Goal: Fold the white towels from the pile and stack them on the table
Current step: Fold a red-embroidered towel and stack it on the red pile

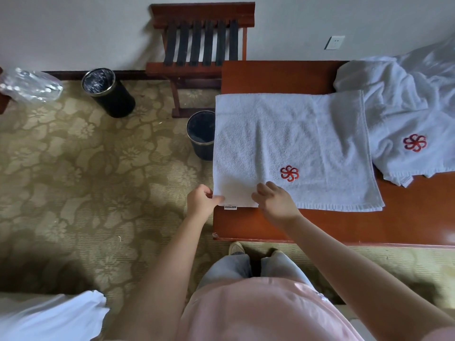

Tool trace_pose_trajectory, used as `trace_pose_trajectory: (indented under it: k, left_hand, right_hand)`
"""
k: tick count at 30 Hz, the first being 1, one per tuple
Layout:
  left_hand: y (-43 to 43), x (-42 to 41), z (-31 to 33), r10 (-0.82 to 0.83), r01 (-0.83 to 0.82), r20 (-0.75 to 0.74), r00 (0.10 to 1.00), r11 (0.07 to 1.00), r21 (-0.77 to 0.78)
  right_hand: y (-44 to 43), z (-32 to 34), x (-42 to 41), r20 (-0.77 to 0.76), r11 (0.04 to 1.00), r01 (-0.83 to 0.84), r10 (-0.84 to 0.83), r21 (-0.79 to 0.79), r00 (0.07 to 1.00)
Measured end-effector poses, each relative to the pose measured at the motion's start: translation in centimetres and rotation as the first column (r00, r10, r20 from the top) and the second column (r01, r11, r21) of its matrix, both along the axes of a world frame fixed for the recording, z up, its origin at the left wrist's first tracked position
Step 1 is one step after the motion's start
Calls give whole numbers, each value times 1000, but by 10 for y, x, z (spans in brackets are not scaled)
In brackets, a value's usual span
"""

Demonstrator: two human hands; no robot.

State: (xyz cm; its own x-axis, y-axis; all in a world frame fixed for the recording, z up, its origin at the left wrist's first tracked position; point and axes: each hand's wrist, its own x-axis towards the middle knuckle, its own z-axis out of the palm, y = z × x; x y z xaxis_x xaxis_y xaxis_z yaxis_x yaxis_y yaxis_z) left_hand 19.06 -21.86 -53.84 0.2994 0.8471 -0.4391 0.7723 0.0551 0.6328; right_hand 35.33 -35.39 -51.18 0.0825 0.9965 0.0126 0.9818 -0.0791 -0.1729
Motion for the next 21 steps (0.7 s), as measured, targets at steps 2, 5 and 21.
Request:
trace_pose_trajectory:
  k: [2,5,21]
  left_hand:
    - [-1,0,-1,25,-25,4,1000,1000,-19]
    - [-3,-1,-4,41,-41,1,999,997,-67]
    - [-1,14,5,-96,82,-163,982,992,-92]
  right_hand:
    - [-2,-3,0,-13,1000,15,-15,4,1000]
    - [-3,-8,-2,-48,1000,13,-13,6,999]
    - [-33,-13,22,-120,977,214,-215,-21,969]
